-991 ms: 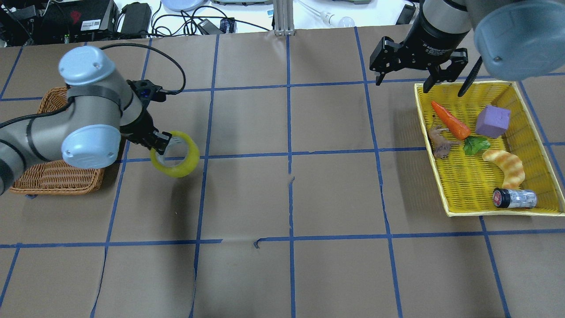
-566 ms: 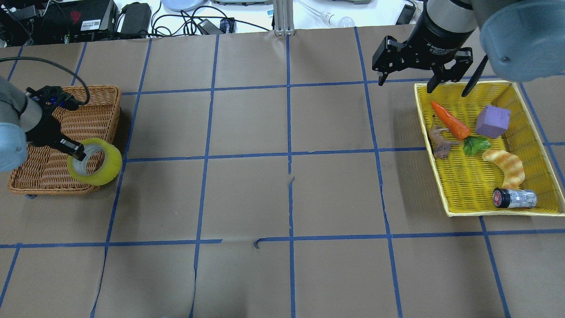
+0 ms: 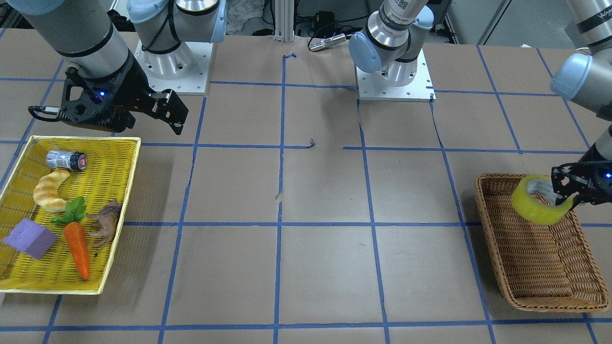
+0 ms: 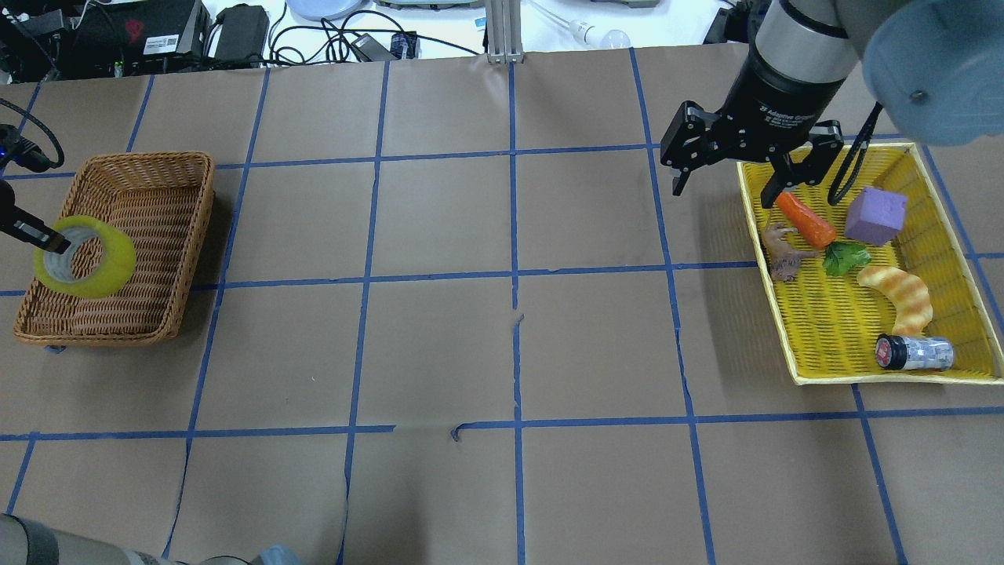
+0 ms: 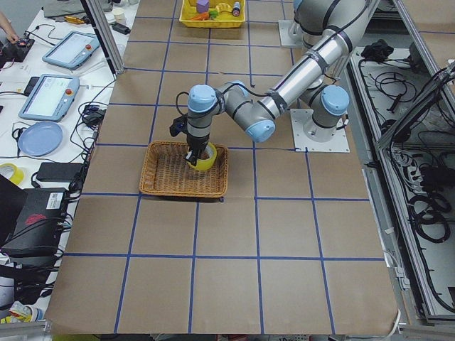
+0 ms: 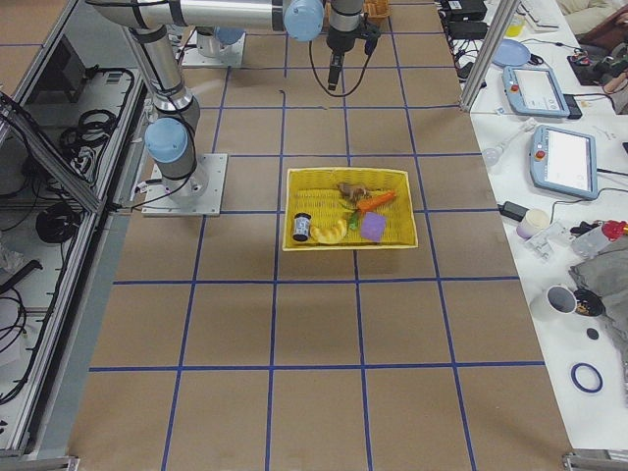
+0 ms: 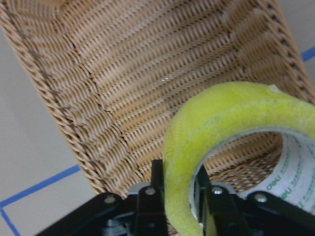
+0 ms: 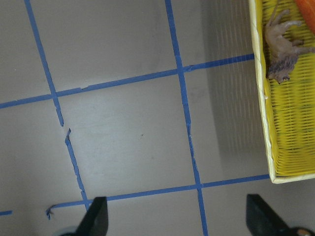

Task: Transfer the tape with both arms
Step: 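Lower the tape roll into the basket and open the left gripper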

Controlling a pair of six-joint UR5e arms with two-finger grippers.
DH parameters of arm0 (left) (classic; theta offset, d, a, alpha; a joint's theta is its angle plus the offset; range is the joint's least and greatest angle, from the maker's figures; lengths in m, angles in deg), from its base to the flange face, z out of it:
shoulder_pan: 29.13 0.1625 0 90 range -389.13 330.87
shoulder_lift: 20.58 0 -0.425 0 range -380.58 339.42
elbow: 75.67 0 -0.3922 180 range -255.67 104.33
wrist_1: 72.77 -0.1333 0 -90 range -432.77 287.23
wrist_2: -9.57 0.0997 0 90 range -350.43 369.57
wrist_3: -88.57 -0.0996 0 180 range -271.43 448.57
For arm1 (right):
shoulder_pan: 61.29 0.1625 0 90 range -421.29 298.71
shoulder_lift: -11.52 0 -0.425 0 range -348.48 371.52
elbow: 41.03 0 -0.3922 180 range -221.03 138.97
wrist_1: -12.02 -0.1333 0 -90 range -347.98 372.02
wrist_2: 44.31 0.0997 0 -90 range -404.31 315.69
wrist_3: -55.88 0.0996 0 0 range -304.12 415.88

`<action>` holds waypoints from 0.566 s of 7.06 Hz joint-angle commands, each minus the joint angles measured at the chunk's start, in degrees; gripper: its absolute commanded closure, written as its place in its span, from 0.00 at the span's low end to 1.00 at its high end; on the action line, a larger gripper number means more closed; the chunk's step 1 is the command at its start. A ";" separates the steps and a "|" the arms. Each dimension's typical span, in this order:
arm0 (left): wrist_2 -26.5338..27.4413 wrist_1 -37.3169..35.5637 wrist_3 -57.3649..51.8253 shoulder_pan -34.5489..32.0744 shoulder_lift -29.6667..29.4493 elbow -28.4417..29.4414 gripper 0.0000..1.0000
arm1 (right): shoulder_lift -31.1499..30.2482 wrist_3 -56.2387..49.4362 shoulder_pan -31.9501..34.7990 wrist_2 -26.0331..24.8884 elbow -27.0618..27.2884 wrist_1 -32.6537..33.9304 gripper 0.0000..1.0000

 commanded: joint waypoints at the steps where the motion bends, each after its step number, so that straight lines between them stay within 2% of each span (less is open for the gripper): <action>1: -3.02 -5.52 0.05 -0.09 -4.47 0.47 1.00 | 0.01 -4.76 0.05 -0.60 0.04 -1.55 0.00; 3: -5.50 -5.45 3.37 -0.17 -8.60 0.03 1.00 | 0.10 -5.03 -0.13 -0.69 0.66 -1.64 0.00; 4: -5.51 -5.71 4.27 -0.26 -8.97 0.20 0.71 | 0.19 -5.03 0.05 -1.04 0.75 -1.55 0.00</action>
